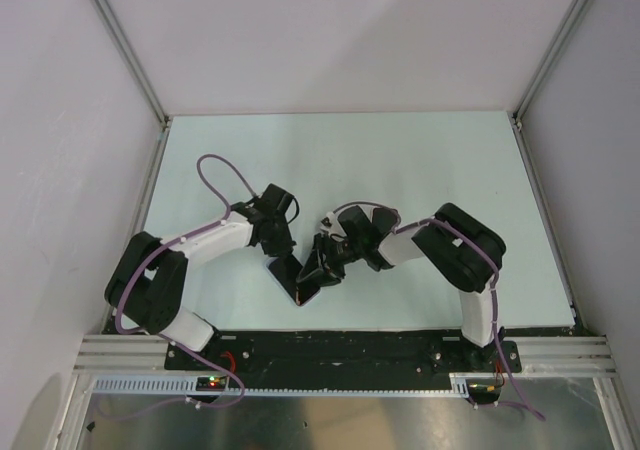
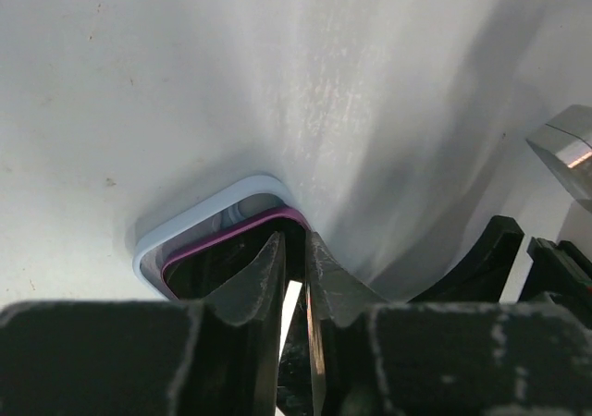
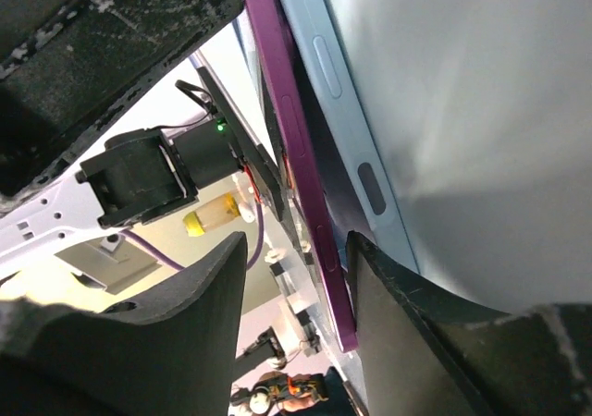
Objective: Put the phone into the phone case
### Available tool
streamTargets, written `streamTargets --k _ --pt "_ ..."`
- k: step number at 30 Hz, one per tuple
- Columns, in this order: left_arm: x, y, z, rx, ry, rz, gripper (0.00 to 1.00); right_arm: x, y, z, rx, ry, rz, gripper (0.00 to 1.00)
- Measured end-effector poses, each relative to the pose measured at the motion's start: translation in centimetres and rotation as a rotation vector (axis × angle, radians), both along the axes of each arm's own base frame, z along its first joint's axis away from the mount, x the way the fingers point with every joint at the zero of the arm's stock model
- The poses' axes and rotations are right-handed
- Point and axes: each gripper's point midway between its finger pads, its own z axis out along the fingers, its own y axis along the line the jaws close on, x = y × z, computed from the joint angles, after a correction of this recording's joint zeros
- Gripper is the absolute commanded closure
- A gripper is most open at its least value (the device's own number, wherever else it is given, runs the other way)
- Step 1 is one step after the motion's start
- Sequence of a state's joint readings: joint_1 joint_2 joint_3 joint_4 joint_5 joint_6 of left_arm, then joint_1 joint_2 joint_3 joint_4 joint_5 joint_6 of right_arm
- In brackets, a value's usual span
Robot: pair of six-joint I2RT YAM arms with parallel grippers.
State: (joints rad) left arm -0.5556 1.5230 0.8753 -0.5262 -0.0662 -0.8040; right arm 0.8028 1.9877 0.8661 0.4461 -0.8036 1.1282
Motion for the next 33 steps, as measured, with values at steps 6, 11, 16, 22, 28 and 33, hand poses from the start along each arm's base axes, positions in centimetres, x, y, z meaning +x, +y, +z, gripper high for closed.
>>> streamTargets --k 6,11,16,22,28,33 --pt "0.1 0.0 -0.1 -0.002 -0.004 0.000 0.83 0.4 -0.8 0.6 -0.056 -0.064 -0.023 0.42" --pt "0.2 -0.1 -0.1 -0.006 -0.009 0.000 0.83 0.9 -1.9 1.4 -0.121 -0.137 -0.053 0.36" --pt "0.2 -0.3 0.0 -0.013 -0.009 -0.004 0.82 1.4 -3.4 3.1 -0.166 -0.234 -0.110 0.31" --pt "0.1 -0.6 0.1 -0.028 -0.005 -0.015 0.75 0.2 -5.7 3.0 -0.219 -0.301 -0.170 0.30" --pt "0.7 0.3 1.7 -0.053 -0.039 -0.003 0.60 -3.8 -6.7 1.3 -0.272 -0.325 -0.146 0.26" --pt "3.3 3.6 4.6 -0.086 -0.135 0.123 0.61 -5.9 -6.5 0.3 -0.276 -0.326 -0.142 0.26"
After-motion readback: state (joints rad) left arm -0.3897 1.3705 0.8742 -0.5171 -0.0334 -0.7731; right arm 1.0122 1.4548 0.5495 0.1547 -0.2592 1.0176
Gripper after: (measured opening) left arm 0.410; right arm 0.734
